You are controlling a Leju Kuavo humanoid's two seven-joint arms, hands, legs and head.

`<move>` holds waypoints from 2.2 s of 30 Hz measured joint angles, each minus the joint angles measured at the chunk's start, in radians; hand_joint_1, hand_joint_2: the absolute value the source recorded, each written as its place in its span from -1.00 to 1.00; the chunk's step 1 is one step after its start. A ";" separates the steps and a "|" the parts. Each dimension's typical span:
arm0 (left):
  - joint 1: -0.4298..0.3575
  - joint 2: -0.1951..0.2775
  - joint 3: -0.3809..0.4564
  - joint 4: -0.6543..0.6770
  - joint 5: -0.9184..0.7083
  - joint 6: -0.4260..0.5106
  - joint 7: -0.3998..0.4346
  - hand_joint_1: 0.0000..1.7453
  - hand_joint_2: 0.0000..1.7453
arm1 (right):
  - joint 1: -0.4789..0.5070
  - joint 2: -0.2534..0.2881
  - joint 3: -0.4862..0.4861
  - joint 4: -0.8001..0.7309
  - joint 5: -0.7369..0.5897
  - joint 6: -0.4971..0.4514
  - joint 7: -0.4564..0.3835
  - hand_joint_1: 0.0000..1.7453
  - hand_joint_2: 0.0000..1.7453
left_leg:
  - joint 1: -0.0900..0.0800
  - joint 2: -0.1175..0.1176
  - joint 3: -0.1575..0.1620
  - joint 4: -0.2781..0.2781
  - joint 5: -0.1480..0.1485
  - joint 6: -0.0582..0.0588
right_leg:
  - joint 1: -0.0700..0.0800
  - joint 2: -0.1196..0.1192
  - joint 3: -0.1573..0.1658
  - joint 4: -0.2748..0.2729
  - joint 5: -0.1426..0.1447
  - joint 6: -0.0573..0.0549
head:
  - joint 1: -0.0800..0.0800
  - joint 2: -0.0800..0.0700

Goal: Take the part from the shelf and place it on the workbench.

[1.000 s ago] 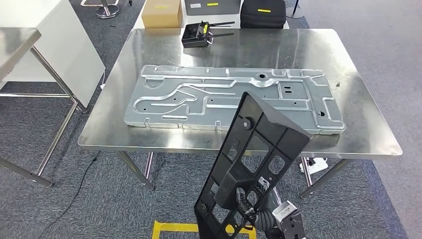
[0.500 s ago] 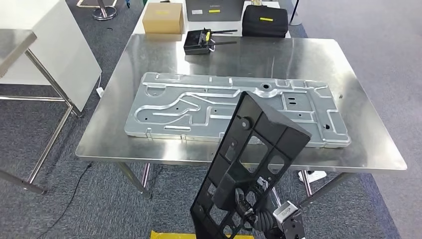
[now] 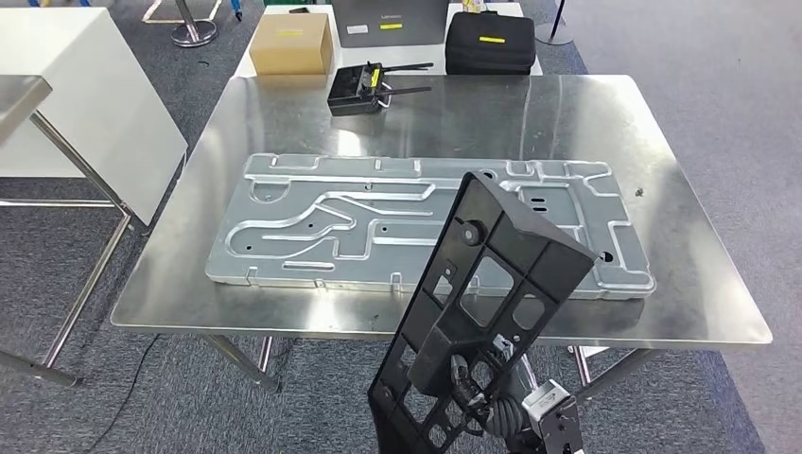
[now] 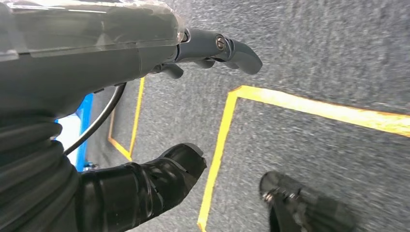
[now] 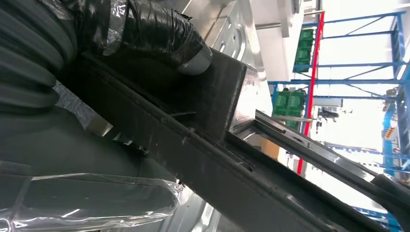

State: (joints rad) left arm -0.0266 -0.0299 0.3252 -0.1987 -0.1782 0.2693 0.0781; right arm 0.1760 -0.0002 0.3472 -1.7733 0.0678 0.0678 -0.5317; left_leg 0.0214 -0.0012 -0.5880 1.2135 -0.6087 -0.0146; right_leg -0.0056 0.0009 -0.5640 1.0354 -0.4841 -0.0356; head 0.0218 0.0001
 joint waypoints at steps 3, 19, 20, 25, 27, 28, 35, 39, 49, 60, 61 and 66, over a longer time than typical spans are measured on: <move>0.003 0.000 0.000 0.000 0.000 0.000 0.000 -1.00 1.00 | 0.001 0.000 0.000 0.000 0.000 0.001 0.000 1.00 1.00 | -0.001 0.000 -0.071 0.053 -0.003 0.001 | 0.010 0.004 0.018 0.000 -0.018 -0.004 | 0.000 0.000; 0.005 0.001 0.002 0.000 0.000 0.003 -0.006 -1.00 1.00 | 0.002 -0.003 0.000 -0.003 -0.009 0.003 0.000 1.00 1.00 | -0.013 -0.003 0.067 -0.199 0.111 0.055 | -0.010 0.004 -0.108 0.218 -0.110 0.065 | 0.001 0.000; 0.006 0.000 0.002 0.000 -0.001 0.004 -0.006 -1.00 1.00 | 0.003 -0.003 0.000 -0.003 -0.014 0.005 0.000 1.00 1.00 | -0.011 -0.003 0.077 -0.199 0.101 0.051 | -0.012 0.003 -0.093 0.154 -0.059 0.066 | 0.001 0.000; 0.000 -0.002 0.006 0.001 -0.006 0.009 -0.006 -1.00 1.00 | -0.010 -0.007 -0.002 -0.002 -0.054 0.033 0.008 1.00 1.00 | -0.011 -0.005 0.100 -0.200 0.078 0.020 | -0.001 -0.001 -0.065 0.017 0.029 0.036 | 0.001 0.000; -0.001 -0.003 0.008 0.001 -0.010 0.008 -0.006 -1.00 1.00 | -0.031 -0.007 -0.002 -0.005 -0.084 0.048 0.014 1.00 1.00 | -0.009 -0.004 0.093 -0.169 0.079 0.011 | -0.005 0.002 -0.050 0.007 0.032 0.022 | 0.001 0.000; -0.002 -0.004 0.009 0.001 -0.011 0.007 -0.007 -1.00 1.00 | -0.049 -0.007 -0.002 -0.008 -0.105 0.056 0.018 1.00 1.00 | -0.008 -0.004 0.071 -0.129 0.072 0.009 | -0.005 0.003 -0.043 0.003 0.031 0.016 | 0.001 0.000; -0.005 -0.007 0.023 0.001 -0.026 -0.013 -0.008 -1.00 1.00 | -0.231 -0.010 -0.033 -0.030 -0.289 0.054 0.092 1.00 1.00 | -0.008 -0.003 -0.082 -0.002 0.074 0.009 | 0.002 0.007 -0.003 -0.001 0.003 0.003 | 0.001 0.000; -0.015 -0.008 0.025 0.001 -0.036 -0.026 -0.005 -1.00 1.00 | -0.480 -0.012 -0.054 -0.002 -0.412 -0.021 0.229 1.00 1.00 | -0.018 0.002 -0.044 -0.172 0.169 0.025 | 0.003 0.017 -0.004 0.008 -0.008 0.018 | 0.001 0.000; -0.061 -0.018 0.051 0.001 -0.022 -0.020 0.028 -1.00 1.00 | -0.901 0.022 -0.059 0.125 -0.481 -0.101 0.381 1.00 1.00 | -0.011 -0.011 -0.015 -0.188 0.169 0.052 | -0.007 0.006 -0.167 0.271 -0.081 0.055 | 0.001 0.000; -0.147 -0.032 0.074 0.004 -0.014 0.024 0.127 -1.00 1.00 | -1.052 0.082 0.028 0.184 -0.139 -0.318 0.397 1.00 1.00 | -0.010 -0.009 -0.062 -0.069 0.087 0.005 | -0.004 0.002 -0.061 0.000 0.042 0.013 | 0.000 0.000; -0.161 -0.034 0.074 0.004 -0.016 0.032 0.145 -1.00 1.00 | -1.060 0.087 0.059 0.182 0.013 -0.370 0.404 1.00 1.00 | -0.009 -0.008 -0.097 -0.004 0.064 0.003 | -0.003 0.000 -0.057 0.000 0.039 0.009 | 0.000 0.000; -0.240 -0.042 0.073 0.005 -0.035 0.061 0.238 -1.00 1.00 | -1.047 0.114 0.246 0.175 0.751 -0.534 0.468 1.00 1.00 | -0.009 -0.006 -0.120 -0.035 0.160 0.004 | 0.000 0.003 -0.033 0.002 0.019 0.006 | 0.000 0.000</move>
State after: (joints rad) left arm -0.2663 -0.0721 0.3985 -0.1934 -0.2136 0.3299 0.3156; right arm -0.8710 0.1134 0.5933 -1.5981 0.8189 -0.4657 -0.0636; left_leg 0.0125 -0.0073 -0.7080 1.1790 -0.4483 -0.0105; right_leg -0.0056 0.0039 -0.5968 1.0379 -0.4653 -0.0300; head 0.0217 0.0000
